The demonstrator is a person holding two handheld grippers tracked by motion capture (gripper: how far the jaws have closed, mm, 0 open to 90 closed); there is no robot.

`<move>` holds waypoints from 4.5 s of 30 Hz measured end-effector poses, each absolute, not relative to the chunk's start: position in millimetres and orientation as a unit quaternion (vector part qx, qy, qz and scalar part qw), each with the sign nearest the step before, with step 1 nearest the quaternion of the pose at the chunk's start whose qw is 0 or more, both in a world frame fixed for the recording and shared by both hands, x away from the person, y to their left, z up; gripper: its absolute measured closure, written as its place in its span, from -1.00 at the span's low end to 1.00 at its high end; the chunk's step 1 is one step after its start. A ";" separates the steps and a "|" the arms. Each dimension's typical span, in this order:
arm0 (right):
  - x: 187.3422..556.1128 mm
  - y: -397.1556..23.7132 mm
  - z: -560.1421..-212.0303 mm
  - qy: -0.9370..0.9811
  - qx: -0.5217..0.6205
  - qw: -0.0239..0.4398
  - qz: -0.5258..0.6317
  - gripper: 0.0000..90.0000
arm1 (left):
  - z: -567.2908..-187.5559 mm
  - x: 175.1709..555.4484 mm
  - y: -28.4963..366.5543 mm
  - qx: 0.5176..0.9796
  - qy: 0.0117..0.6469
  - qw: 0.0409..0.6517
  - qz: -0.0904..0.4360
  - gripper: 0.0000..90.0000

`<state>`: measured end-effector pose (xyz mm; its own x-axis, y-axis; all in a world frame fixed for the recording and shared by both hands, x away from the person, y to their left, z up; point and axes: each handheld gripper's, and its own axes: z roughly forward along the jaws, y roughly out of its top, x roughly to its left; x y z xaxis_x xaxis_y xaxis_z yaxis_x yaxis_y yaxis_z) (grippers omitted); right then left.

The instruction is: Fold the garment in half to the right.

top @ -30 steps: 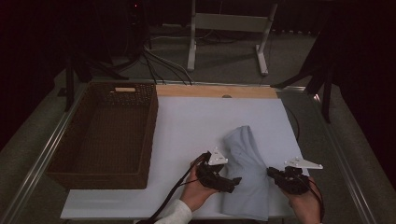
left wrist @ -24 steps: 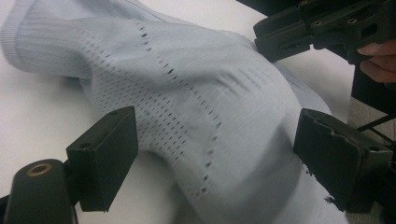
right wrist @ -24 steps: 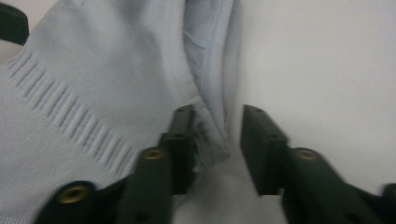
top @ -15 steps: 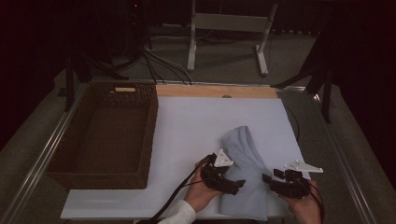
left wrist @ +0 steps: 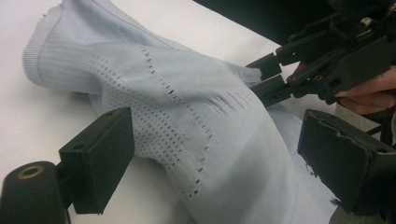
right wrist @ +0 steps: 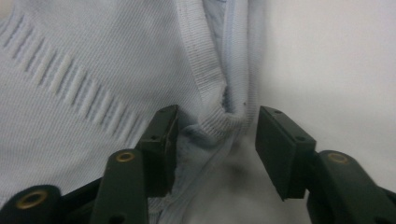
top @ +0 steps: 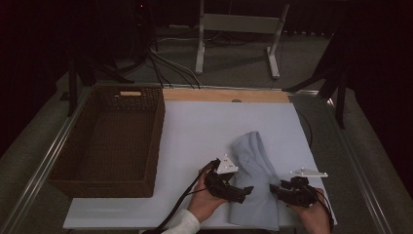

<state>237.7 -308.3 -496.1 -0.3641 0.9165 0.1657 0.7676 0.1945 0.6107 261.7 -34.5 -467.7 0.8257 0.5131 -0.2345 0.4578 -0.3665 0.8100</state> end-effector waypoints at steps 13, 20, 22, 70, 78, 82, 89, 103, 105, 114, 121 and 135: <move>244.0 -311.8 -498.2 0.759 0.562 0.084 0.319 0.72 | -464.9 259.7 -18.0 0.819 0.304 0.485 0.034 -0.76; 249.0 -309.4 -493.0 0.764 0.553 0.098 0.319 0.77 | -464.9 259.2 -10.7 0.817 0.309 0.485 0.037 -0.77; 251.2 -309.1 -491.7 0.764 0.551 0.103 0.320 0.77 | -464.4 259.3 -8.7 0.815 0.312 0.487 0.038 -0.78; 250.7 -327.0 -476.8 0.739 0.562 0.162 0.334 0.05 | -464.7 258.6 3.3 0.805 0.323 0.495 0.043 -0.82; 239.0 -328.2 -483.8 0.746 0.560 0.155 0.325 -0.01 | -467.8 257.7 -3.7 0.809 0.320 0.492 0.034 -0.82; 239.2 -330.6 -488.7 0.746 0.565 0.149 0.321 0.06 | -469.6 258.5 -8.1 0.808 0.322 0.493 0.028 -0.83; 240.1 -329.9 -492.9 0.749 0.566 0.152 0.308 0.11 | -471.8 259.5 -15.0 0.811 0.321 0.489 0.023 -0.85; 242.2 -328.0 -498.9 0.764 0.561 0.115 0.298 0.78 | -485.3 261.8 -36.4 0.818 0.338 0.466 0.021 -0.78; 241.8 -327.7 -498.3 0.765 0.560 0.119 0.297 0.82 | -487.0 262.0 -38.4 0.818 0.340 0.464 0.022 -0.76; 240.6 -327.9 -497.5 0.765 0.560 0.120 0.295 0.87 | -497.1 262.5 -48.8 0.824 0.343 0.451 0.015 -0.64; 240.3 -328.4 -497.6 0.765 0.559 0.119 0.296 0.87 | -504.2 260.7 -58.8 0.831 0.332 0.445 -0.008 -0.37; 240.7 -325.2 -497.5 0.766 0.556 0.119 0.299 0.88 | -502.6 255.8 -60.4 0.839 0.322 0.438 -0.014 0.78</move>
